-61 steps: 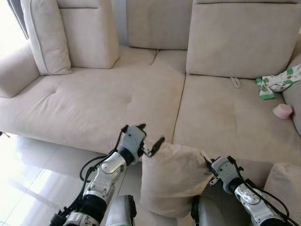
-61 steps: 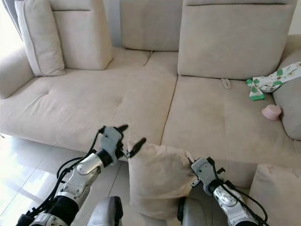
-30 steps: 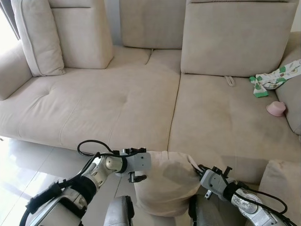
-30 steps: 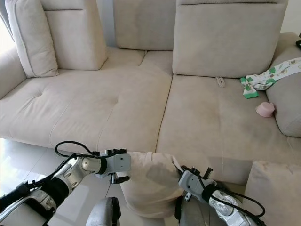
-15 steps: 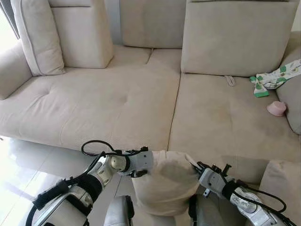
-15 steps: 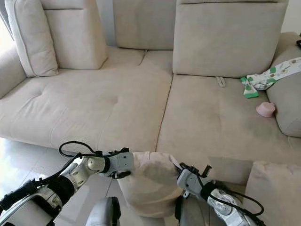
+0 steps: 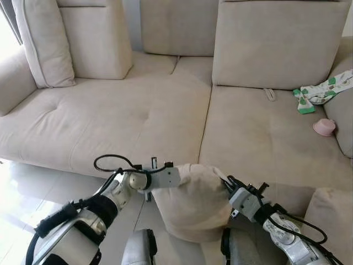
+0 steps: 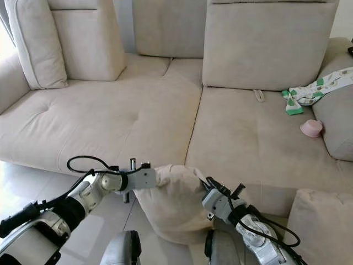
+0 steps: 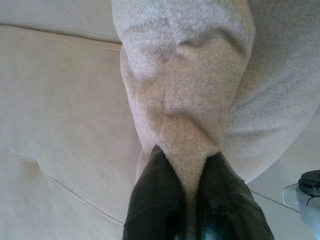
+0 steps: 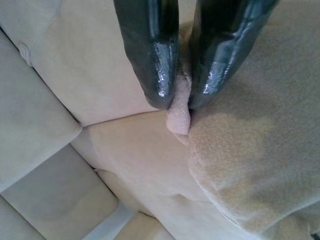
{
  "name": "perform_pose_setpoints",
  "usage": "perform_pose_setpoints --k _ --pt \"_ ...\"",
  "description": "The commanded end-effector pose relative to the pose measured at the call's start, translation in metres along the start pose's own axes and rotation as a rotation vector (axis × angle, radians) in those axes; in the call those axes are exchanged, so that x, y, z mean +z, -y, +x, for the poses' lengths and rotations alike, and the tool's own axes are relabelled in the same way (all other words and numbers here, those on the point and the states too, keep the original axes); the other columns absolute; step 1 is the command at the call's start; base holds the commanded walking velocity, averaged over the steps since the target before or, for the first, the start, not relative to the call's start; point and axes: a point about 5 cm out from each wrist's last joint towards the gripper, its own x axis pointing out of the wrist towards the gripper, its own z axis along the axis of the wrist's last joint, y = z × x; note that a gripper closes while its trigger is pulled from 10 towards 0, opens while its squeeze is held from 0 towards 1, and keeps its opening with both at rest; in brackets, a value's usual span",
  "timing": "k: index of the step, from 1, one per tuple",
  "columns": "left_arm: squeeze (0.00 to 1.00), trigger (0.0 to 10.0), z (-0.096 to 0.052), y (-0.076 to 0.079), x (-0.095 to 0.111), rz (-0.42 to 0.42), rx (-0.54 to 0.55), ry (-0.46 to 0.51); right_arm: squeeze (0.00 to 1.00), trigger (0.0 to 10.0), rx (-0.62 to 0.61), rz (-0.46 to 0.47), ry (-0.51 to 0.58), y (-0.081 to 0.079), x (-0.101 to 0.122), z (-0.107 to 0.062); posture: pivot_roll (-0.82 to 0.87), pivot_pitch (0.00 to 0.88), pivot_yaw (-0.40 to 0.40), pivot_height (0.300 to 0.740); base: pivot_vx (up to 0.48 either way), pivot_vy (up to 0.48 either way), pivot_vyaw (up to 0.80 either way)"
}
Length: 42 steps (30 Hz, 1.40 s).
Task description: Move the pillow to the sofa from floor
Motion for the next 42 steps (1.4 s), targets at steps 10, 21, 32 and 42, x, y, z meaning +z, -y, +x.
perform_pose_setpoints --k 10,21,32,42 --pt "0.00 10.0 -0.015 -0.021 -0.001 0.146 -0.004 -0.035 0.00 10.0 -0.036 0.026 0.141 0.005 0.029 0.010 -0.09 0.000 0.049 0.615 0.000 0.000 0.00" --pt "0.00 10.0 -0.023 -0.037 0.007 0.183 0.035 -0.029 0.00 10.0 -0.084 0.015 0.212 0.022 0.049 0.016 -0.10 0.000 0.047 0.655 0.000 0.000 0.00" --pt "0.00 10.0 -0.025 -0.050 0.019 0.152 0.147 0.034 0.00 10.0 -0.120 0.034 0.256 0.031 0.063 0.019 -0.10 0.000 0.040 0.695 0.000 0.000 0.00" --pt "0.00 10.0 -0.027 -0.059 0.028 0.151 0.223 0.086 0.00 10.0 -0.129 0.046 0.262 0.031 0.068 0.019 -0.11 0.000 0.042 0.720 0.000 0.000 0.00"
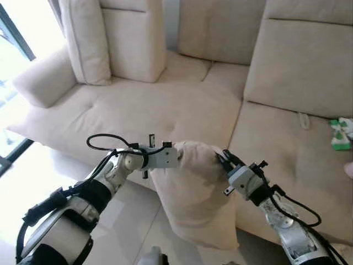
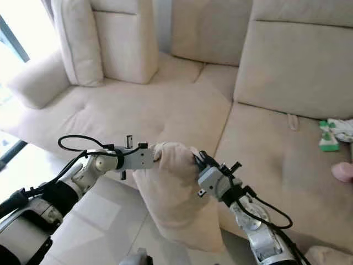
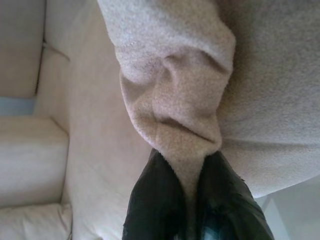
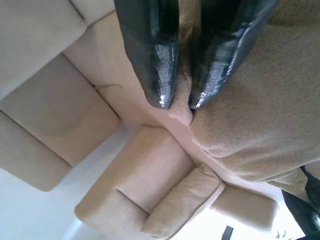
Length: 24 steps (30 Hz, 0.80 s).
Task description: Move the pillow to the sofa from floor
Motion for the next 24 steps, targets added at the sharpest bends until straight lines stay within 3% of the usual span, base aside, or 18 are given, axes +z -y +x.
perform_pose_setpoints --k 1,20,24 --pt "0.00 10.0 -0.001 -0.015 0.015 0.022 0.071 0.069 0.00 10.0 0.002 0.005 0.075 -0.001 0.016 0.007 -0.11 0.000 0.042 0.725 0.000 0.000 0.00" --pt "0.00 10.0 0.002 -0.018 0.024 0.019 0.105 0.104 0.00 10.0 -0.098 0.035 0.063 0.011 0.019 0.008 -0.12 0.000 0.047 0.740 0.000 0.000 0.00" --pt "0.00 10.0 0.003 -0.018 0.025 0.019 0.107 0.109 0.00 10.0 -0.106 0.039 0.070 0.013 0.021 0.009 -0.12 0.000 0.046 0.740 0.000 0.000 -0.62"
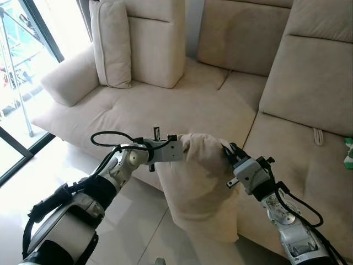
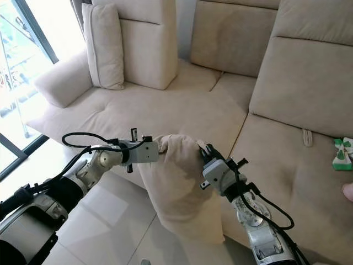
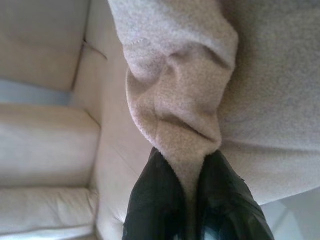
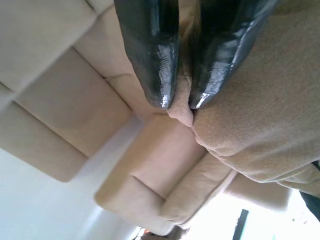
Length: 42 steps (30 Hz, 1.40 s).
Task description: Move the pillow to the sofa from floor
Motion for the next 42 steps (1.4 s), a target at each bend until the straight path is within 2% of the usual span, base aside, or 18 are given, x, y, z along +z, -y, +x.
perform_pose_setpoints --k 1,11,27,32,34,35,36,38,40,42 --pt "0.00 10.0 0.002 -0.007 0.013 0.016 0.029 0.064 0.00 10.0 -0.017 0.005 0.089 0.003 0.017 0.006 -0.12 0.000 0.046 0.740 0.000 0.000 -0.53" --pt "0.00 10.0 0.003 -0.006 0.015 0.007 0.030 0.070 0.00 10.0 -0.047 0.015 0.085 0.007 0.018 0.007 -0.12 0.000 0.045 0.740 0.000 0.000 -0.43" --pt "0.00 10.0 0.004 -0.011 0.024 -0.064 0.057 0.116 0.00 10.0 -0.082 0.035 0.081 0.011 0.018 0.008 -0.12 0.000 0.046 0.740 0.000 0.000 -0.79" --pt "0.00 10.0 0.004 -0.012 0.026 -0.078 0.058 0.133 0.00 10.0 -0.087 0.033 0.094 0.012 0.020 0.009 -0.12 0.000 0.046 0.740 0.000 0.000 0.00" --pt "0.00 10.0 0.001 -0.026 0.035 -0.156 0.144 0.208 0.00 10.0 -0.158 0.017 0.158 0.024 0.036 0.014 -0.13 0.000 0.051 0.740 0.000 0.000 0.00" --pt "0.00 10.0 0.001 -0.026 0.035 -0.156 0.144 0.208 0.00 10.0 -0.158 0.017 0.158 0.024 0.036 0.014 -0.13 0.000 0.051 0.740 0.000 0.000 0.00" --pt "0.00 10.0 -0.001 -0.033 0.040 -0.191 0.188 0.244 0.00 10.0 -0.195 0.010 0.189 0.031 0.043 0.016 -0.13 0.000 0.050 0.740 0.000 0.000 0.00" --pt "0.00 10.0 -0.001 -0.033 0.040 -0.191 0.188 0.244 0.00 10.0 -0.195 0.010 0.189 0.031 0.043 0.016 -0.13 0.000 0.050 0.740 0.000 0.000 0.00" --pt "0.00 10.0 -0.008 -0.051 0.054 -0.281 0.299 0.357 0.00 10.0 -0.255 -0.013 0.256 0.043 0.059 0.020 -0.13 0.000 0.049 0.740 0.000 0.000 0.00" --pt "0.00 10.0 -0.013 -0.060 0.061 -0.320 0.354 0.423 0.00 10.0 -0.266 -0.020 0.274 0.047 0.063 0.020 -0.13 0.000 0.048 0.740 0.000 0.000 0.00"
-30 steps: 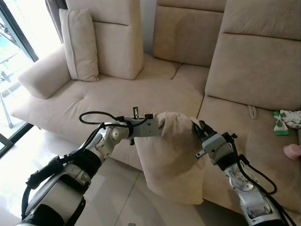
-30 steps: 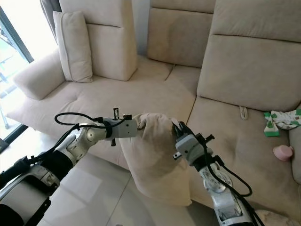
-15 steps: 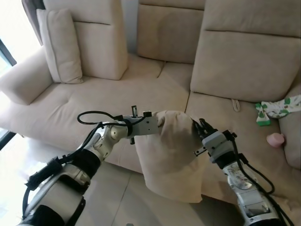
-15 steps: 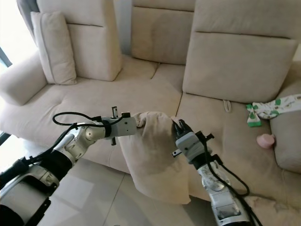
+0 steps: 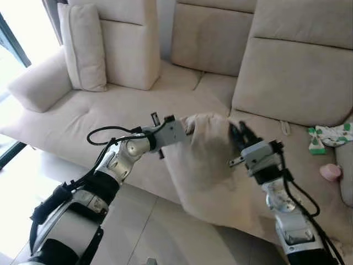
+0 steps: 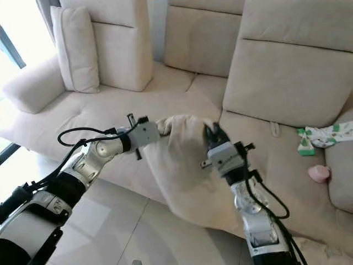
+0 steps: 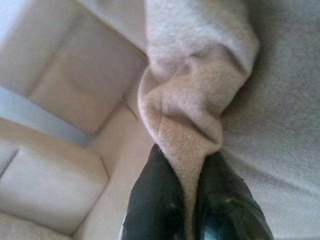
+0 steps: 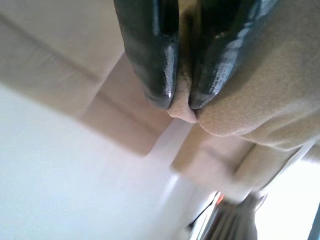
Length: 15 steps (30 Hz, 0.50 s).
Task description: Move the pillow to the sofa from floor
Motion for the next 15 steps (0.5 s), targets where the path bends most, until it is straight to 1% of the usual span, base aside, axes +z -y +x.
perform_pose_setpoints --k 1,3,5,11,15 --pt "0.00 10.0 0.004 -0.013 0.031 0.004 0.056 0.158 0.00 10.0 -0.003 0.005 0.088 0.000 0.017 0.007 -0.13 0.000 0.048 0.740 0.000 0.000 0.00" --pt "0.00 10.0 0.003 -0.013 0.034 -0.007 0.062 0.177 0.00 10.0 0.003 0.004 0.082 -0.002 0.015 0.005 -0.13 0.000 0.047 0.740 0.000 0.000 0.00" --pt "0.00 10.0 0.002 -0.013 0.036 0.011 0.070 0.201 0.00 10.0 0.015 0.008 0.072 -0.004 0.013 0.003 -0.13 0.000 0.046 0.740 0.000 0.000 0.00" --pt "0.00 10.0 0.001 -0.014 0.039 0.009 0.077 0.224 0.00 10.0 0.019 0.010 0.066 -0.005 0.012 0.003 -0.13 0.000 0.045 0.740 0.000 0.000 0.00" --pt "0.00 10.0 0.000 -0.014 0.042 0.007 0.078 0.241 0.00 10.0 0.022 0.011 0.059 -0.006 0.012 0.003 -0.13 0.000 0.046 0.740 0.287 0.000 0.00"
